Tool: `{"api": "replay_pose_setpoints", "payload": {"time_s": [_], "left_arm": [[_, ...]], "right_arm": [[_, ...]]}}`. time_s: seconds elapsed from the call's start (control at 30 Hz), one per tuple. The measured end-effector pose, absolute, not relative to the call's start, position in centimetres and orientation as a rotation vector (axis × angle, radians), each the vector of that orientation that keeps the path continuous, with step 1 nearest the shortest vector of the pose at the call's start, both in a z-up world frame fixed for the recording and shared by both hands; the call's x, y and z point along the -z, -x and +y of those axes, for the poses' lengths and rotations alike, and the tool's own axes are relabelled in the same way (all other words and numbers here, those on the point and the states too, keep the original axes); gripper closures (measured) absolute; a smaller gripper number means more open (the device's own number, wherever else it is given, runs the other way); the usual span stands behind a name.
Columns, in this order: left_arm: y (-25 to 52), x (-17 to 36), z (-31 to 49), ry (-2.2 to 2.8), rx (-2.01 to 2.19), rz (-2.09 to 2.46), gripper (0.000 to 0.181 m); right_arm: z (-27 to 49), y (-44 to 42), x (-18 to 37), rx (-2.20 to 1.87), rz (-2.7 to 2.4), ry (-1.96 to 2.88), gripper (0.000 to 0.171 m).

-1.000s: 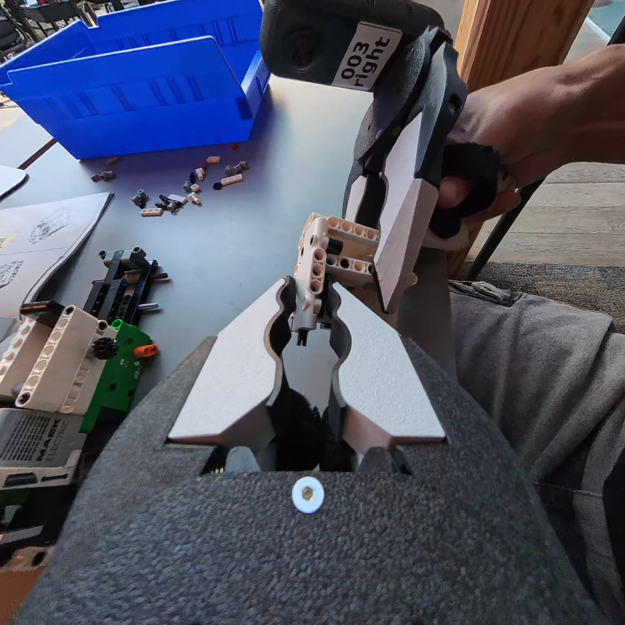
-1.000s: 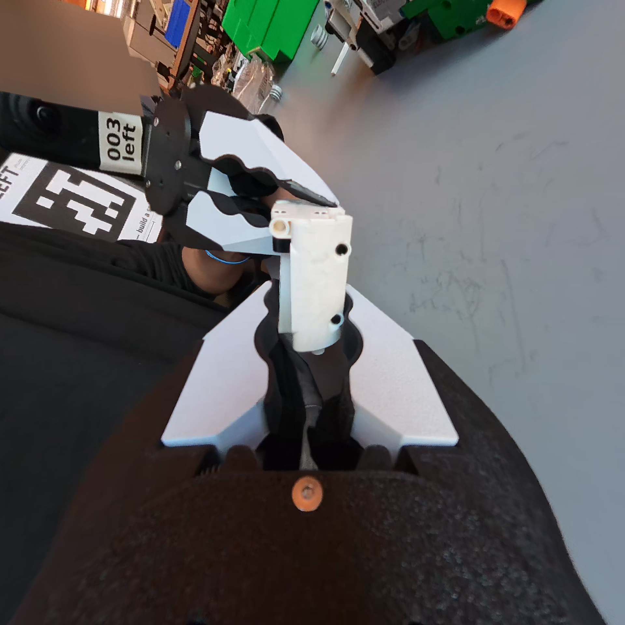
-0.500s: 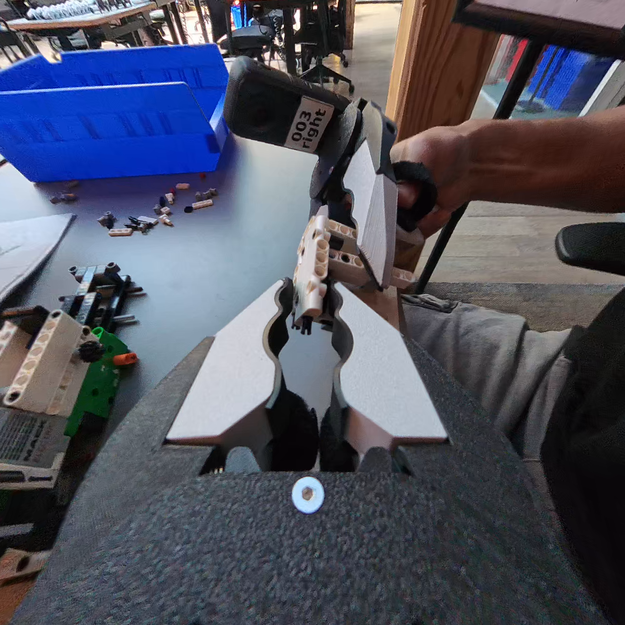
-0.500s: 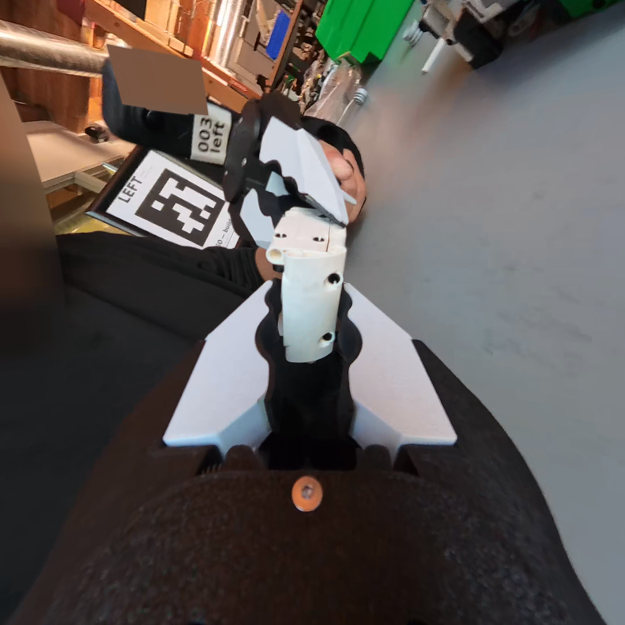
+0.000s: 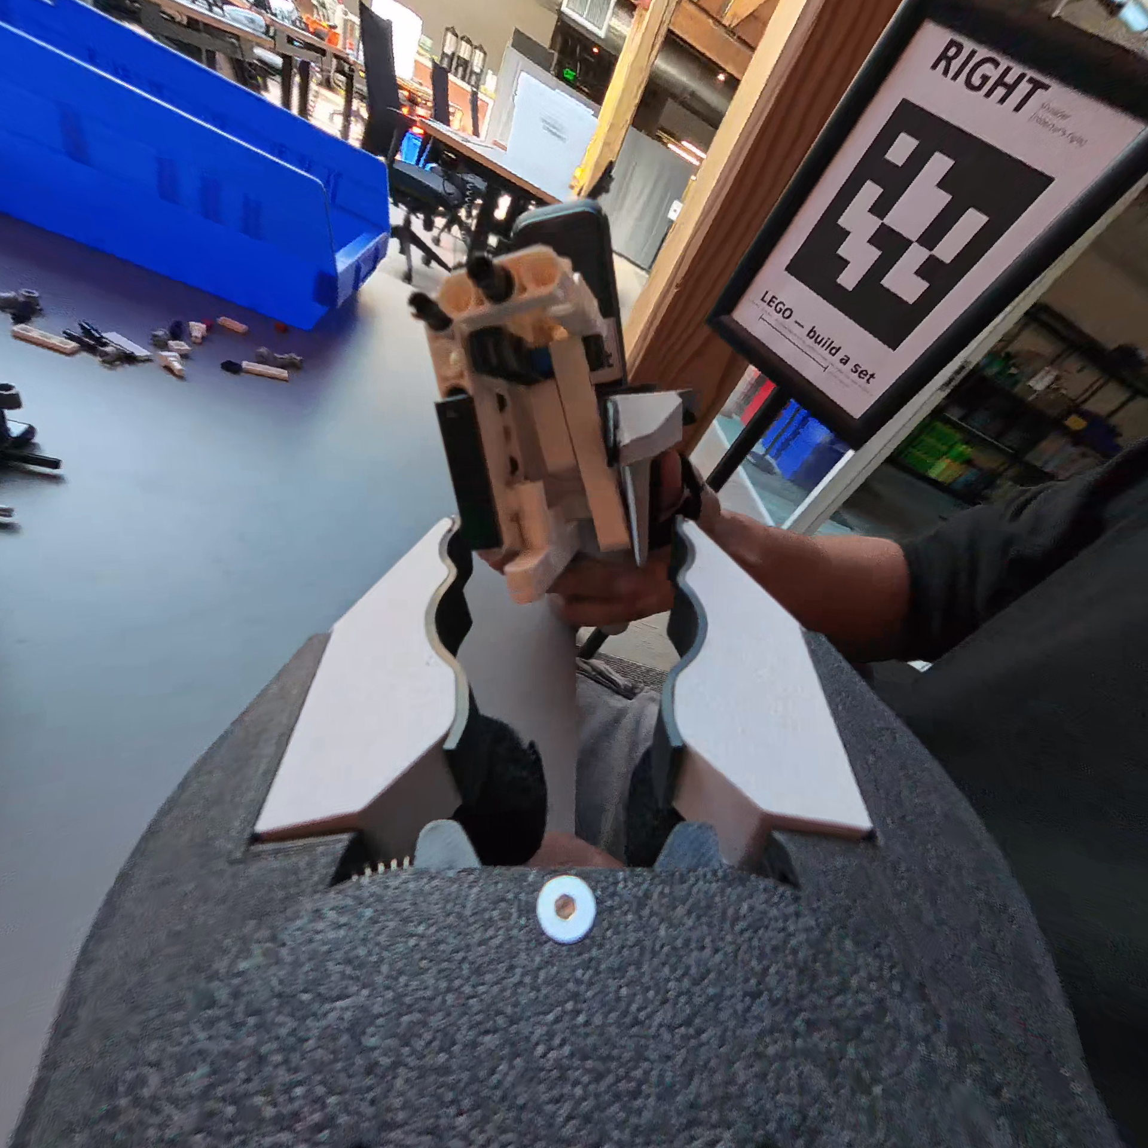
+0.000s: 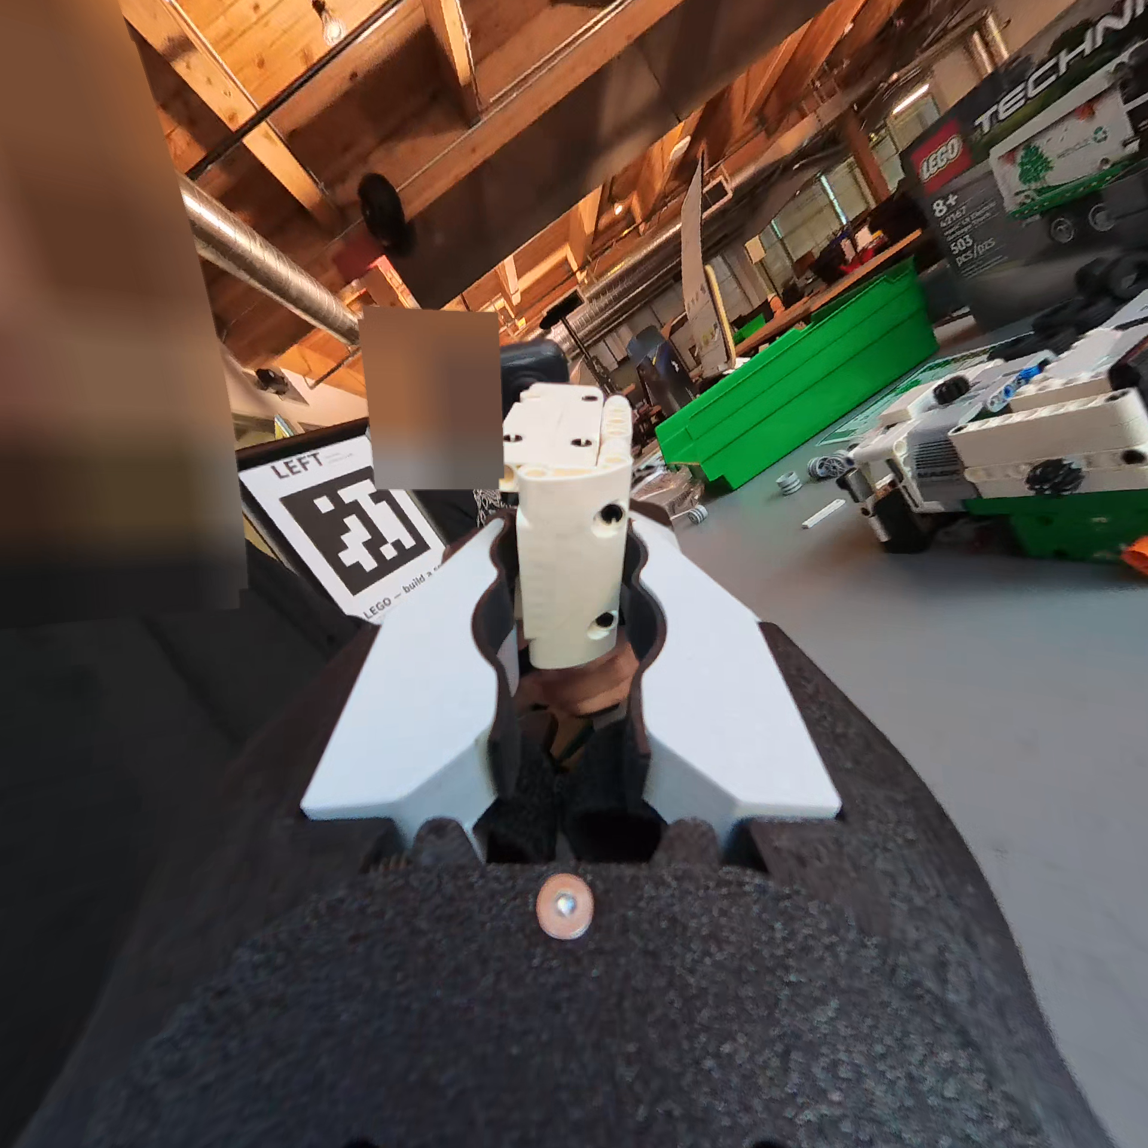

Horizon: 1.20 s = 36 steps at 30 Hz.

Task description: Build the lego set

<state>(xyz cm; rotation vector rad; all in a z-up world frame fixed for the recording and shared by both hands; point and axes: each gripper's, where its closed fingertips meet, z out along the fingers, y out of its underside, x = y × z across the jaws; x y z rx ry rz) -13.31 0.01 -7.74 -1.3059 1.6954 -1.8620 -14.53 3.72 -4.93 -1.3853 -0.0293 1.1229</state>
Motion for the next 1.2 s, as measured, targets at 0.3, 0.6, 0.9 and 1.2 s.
{"api": "replay_pose_setpoints", "payload": {"time_s": [0.3,0.6,0.9,1.2], "left_arm": [[13.9,7.4,-0.3,1.312,1.866,1.701,0.145],[14.0,7.7,0.0,1.330,1.893,1.704,0.155],[13.7,8.0,0.5,1.375,1.964,1.654,0.155],[13.5,7.8,0.5,1.421,2.073,1.563,0.154]], "right_arm": [[2.6,15.4,5.3,-1.173,-0.083,1.416,0.139],[2.9,15.6,5.6,-1.189,-0.043,1.445,0.145],[3.4,15.2,5.7,-1.246,-0.010,1.453,0.138],[3.6,14.5,6.2,-1.292,0.048,1.484,0.147]]}}
